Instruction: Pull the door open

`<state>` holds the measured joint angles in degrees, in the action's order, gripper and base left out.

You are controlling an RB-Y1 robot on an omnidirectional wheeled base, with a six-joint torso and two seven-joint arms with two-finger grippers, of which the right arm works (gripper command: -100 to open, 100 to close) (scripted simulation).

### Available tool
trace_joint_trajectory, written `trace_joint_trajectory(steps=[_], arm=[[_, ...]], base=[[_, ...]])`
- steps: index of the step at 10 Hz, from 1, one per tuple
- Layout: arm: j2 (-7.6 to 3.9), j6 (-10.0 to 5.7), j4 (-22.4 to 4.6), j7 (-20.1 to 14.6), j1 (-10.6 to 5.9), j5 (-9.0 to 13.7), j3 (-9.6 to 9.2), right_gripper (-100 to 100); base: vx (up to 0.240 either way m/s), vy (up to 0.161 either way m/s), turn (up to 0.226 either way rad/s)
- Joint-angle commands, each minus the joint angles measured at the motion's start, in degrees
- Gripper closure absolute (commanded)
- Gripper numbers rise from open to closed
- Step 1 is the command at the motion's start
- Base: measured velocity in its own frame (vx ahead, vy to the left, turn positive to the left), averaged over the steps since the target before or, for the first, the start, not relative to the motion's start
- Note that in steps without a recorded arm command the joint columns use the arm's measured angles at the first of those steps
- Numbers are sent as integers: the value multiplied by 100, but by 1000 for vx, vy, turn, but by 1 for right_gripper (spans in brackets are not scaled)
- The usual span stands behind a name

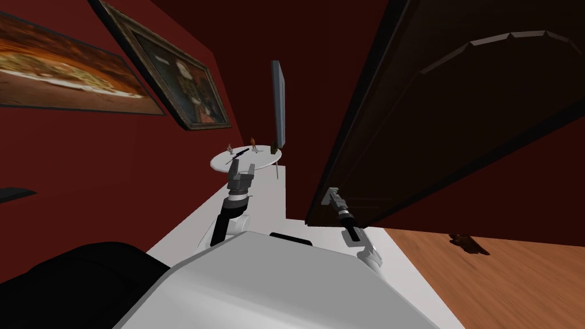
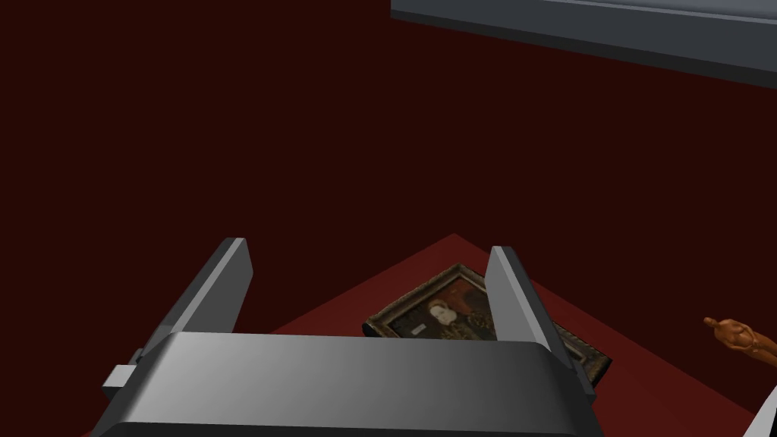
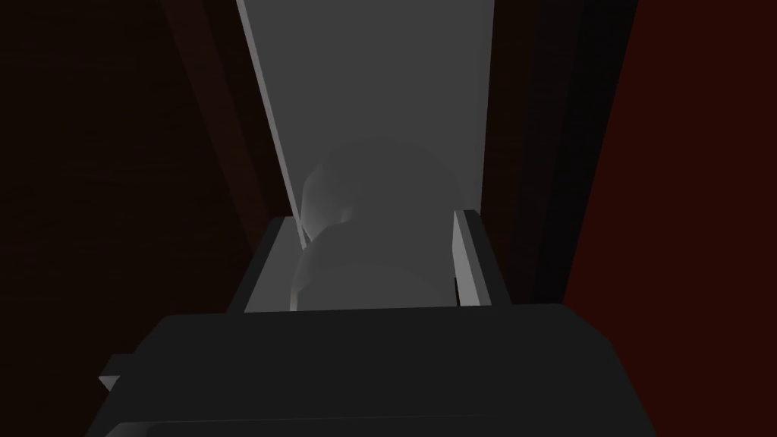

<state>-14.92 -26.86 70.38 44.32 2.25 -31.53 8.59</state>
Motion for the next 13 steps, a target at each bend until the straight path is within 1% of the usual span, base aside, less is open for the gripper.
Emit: trace_joint_trajectory(steps=[1,2,3,5,6,9,13], arm=[[5,-11,11,-3,-3,3,-1,100],[5,-11,11,-3,-3,3,-1,100],[23,11,16,-194,19,178,-34,100],[40,19,37,-361,28,333,-62,100],[61,28,60,-550,37,510,-93,100],[99,46,103,-910,56,845,-153,100],[163,75,176,-1509,86,1402,-253,100]], base=[[-11,-1,-5],[0,0,0],[-37,-40,81],[-79,-64,83],[-100,-67,98],[-98,-59,83],[-88,-64,93]])
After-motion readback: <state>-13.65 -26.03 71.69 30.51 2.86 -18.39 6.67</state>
